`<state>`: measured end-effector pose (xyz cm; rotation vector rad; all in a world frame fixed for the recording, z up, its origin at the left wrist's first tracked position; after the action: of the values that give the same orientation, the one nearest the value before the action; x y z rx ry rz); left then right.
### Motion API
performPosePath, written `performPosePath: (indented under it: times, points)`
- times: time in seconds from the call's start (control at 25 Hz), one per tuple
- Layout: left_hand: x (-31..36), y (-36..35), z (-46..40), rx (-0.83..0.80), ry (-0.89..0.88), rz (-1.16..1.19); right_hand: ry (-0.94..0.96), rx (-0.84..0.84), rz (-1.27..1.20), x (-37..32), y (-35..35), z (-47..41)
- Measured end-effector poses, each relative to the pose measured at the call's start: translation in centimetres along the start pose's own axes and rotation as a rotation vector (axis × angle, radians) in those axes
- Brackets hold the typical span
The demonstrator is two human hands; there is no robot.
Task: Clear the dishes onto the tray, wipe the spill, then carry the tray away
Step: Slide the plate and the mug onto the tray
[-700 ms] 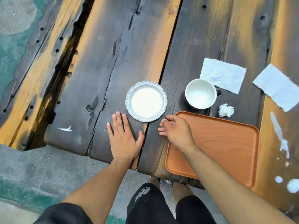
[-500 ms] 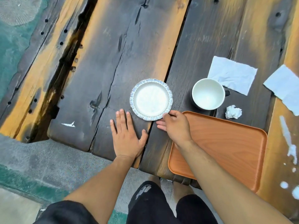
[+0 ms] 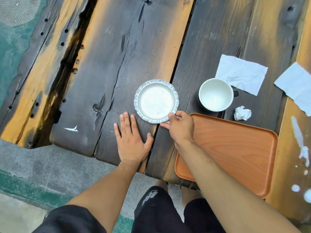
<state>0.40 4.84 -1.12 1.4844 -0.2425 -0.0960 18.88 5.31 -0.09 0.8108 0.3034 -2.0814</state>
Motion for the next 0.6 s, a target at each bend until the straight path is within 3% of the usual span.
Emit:
performPosePath:
  times: [0.32, 0.6]
  points:
    - [0.0, -0.1, 0.0, 0.011, 0.010, 0.016, 0.110, -0.029, 0.021, -1.5, 2.2, 2.2]
    - [-0.3, -0.2, -0.1, -0.016, -0.002, 0.007, 0.061, -0.124, 0.148, -0.8, 10.6, 7.7]
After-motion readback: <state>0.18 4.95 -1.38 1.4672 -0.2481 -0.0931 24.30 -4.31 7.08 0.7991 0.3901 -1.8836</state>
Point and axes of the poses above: each hand's wrist, its own z-axis away from the middle knuckle, its own y-axis out of the back of the hand, x = y × z, the point moved 5 cm from there along -z, towards the middle knuckle, and after that the axes turned 5 degrees about -y, right-handed, at the moved point
